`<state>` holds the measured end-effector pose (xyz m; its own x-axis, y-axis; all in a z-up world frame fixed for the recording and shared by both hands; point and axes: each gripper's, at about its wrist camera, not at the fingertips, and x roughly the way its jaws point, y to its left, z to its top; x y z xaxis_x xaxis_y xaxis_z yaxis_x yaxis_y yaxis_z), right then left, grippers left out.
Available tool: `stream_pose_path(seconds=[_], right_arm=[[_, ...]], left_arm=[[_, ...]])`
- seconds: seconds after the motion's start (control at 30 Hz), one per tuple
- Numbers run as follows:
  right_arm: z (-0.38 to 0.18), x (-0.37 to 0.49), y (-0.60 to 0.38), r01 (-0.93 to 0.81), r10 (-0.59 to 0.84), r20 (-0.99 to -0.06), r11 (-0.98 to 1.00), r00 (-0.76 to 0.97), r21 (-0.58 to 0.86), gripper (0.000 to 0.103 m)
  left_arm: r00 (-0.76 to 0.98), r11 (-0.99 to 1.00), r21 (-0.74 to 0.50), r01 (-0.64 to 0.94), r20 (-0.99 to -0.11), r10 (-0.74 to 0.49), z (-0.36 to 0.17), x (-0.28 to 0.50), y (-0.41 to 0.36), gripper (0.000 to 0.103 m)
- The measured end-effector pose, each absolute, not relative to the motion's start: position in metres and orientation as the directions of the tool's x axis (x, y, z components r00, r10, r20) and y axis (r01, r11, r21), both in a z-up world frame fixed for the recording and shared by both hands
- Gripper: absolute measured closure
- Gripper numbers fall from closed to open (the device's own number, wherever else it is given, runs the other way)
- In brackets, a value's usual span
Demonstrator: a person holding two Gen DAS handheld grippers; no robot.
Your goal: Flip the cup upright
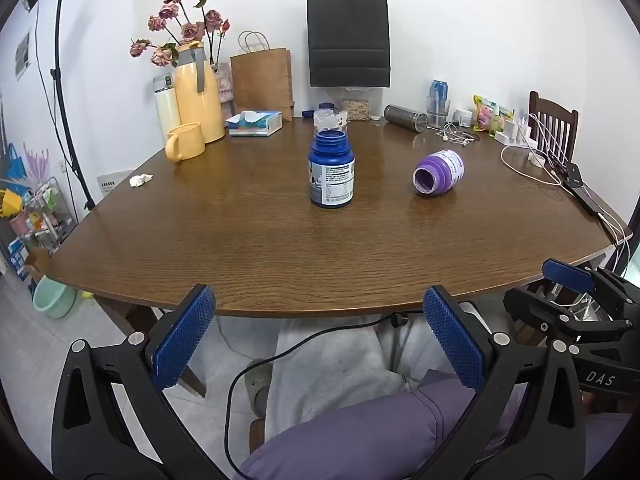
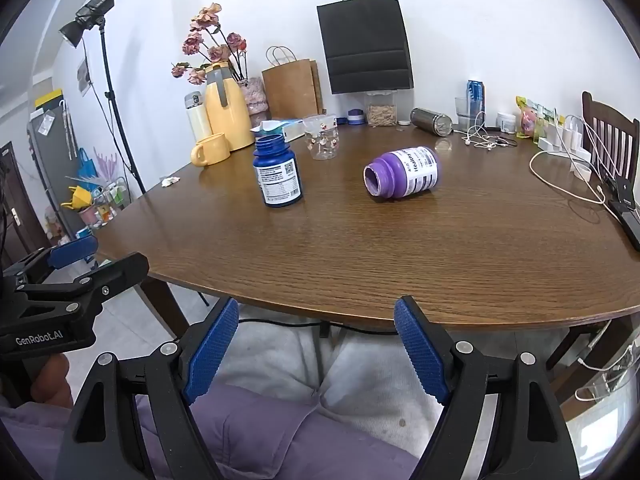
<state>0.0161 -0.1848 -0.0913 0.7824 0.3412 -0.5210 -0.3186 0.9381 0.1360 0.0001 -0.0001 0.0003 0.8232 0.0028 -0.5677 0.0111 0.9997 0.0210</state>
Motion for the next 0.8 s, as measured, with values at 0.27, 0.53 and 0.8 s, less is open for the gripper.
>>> stream_pose_path(seconds=[0.27, 0.53, 0.8], right_arm=[[-0.0911, 0.0162, -0.1850, -0.319, 0.342, -0.517, 0.938, 0.784, 0.137, 0.019], [-0.0921, 0.0158, -0.1847, -0.319, 0.343, -0.516, 0.938, 0.785, 0.138, 0.019], [-0.0917, 0.0174, -0.1851, -0.319, 0.344, -0.517, 0.937, 0.784, 0.139, 0.019]], left_arm=[[0.823, 1.000, 0.020, 0.008, -0.568, 0.005, -0.0001, 0.0009, 0.0009, 0.000], [0.824, 1.000, 0.019, 0.010, -0.567, 0.003, 0.0007, -0.0010, 0.0005, 0.000], [0.823, 1.000, 0.021, 0.010, -0.568, 0.003, -0.0049, 0.0010, 0.0003, 0.000]])
